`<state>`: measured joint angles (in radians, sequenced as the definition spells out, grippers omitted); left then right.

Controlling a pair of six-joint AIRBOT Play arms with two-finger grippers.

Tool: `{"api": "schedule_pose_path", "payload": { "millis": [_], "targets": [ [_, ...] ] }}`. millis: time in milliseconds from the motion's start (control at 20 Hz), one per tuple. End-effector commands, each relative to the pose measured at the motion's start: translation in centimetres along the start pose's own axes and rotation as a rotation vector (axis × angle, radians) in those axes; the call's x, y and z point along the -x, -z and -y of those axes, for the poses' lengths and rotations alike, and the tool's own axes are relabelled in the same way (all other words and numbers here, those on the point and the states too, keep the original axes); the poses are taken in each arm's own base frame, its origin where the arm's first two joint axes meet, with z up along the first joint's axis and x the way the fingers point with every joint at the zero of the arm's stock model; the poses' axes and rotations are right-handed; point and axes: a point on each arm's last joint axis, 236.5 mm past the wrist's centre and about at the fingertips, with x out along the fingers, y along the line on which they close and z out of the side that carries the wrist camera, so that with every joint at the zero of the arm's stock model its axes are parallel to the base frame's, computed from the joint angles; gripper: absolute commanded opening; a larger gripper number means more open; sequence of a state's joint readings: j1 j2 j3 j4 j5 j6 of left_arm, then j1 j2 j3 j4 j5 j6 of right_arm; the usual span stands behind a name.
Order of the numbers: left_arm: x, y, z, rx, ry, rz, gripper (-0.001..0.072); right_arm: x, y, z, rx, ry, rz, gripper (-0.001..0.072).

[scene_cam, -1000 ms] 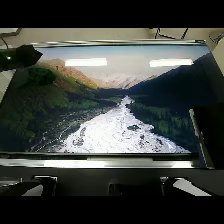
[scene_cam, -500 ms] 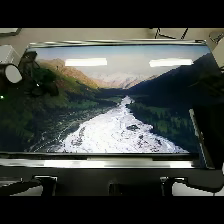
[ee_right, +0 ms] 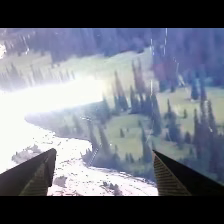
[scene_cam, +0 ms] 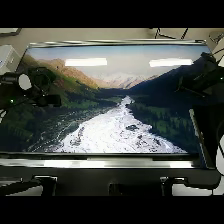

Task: Fold the clothes and pants, and hang the long-sleeved shirts on hangers.

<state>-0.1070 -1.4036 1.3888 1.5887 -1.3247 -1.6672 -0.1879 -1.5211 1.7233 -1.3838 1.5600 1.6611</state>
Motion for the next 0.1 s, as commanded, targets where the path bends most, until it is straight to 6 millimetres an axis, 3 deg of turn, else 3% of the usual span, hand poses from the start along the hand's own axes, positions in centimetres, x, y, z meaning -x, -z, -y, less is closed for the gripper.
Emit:
{"api": "schedule_pose_path", "payload": {
  "millis": [0, 50],
  "targets": [
    [-0.19, 0.19, -0.02, 0.000, -0.001, -0.008, 0.0712, -0.13, 0.16, -0.08, 0.003, 0.004, -0.008, 0.0705],
    [-0.21, 0.20, -0.01, 0.001, -0.001, -0.009, 0.0712, -0.12, 0.15, -0.09, 0.003, 0.004, -0.007, 0.0705]
  ]
}}
